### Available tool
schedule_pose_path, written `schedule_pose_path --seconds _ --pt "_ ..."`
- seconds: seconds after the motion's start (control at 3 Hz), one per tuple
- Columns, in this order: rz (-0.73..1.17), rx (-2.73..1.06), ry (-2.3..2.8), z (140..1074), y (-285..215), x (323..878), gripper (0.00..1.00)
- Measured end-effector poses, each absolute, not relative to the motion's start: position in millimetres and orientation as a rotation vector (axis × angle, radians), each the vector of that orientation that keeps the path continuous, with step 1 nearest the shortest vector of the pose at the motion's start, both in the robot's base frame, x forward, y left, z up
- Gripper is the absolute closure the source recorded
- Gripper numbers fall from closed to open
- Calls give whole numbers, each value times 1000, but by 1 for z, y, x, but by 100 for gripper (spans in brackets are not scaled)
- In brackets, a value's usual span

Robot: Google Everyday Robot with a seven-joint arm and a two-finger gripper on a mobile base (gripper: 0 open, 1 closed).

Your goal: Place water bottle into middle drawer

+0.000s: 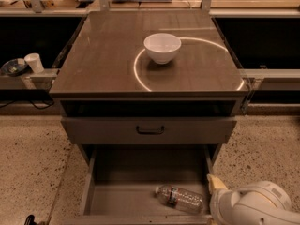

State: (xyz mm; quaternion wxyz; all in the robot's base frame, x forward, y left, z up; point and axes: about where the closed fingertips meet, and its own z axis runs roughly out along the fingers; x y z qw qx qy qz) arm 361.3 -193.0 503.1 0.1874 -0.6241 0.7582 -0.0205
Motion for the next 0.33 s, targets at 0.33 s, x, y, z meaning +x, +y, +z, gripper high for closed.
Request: schedule_pose_path --seconds 0.33 --pt "-93 -1738 2158 511 -207 360 0"
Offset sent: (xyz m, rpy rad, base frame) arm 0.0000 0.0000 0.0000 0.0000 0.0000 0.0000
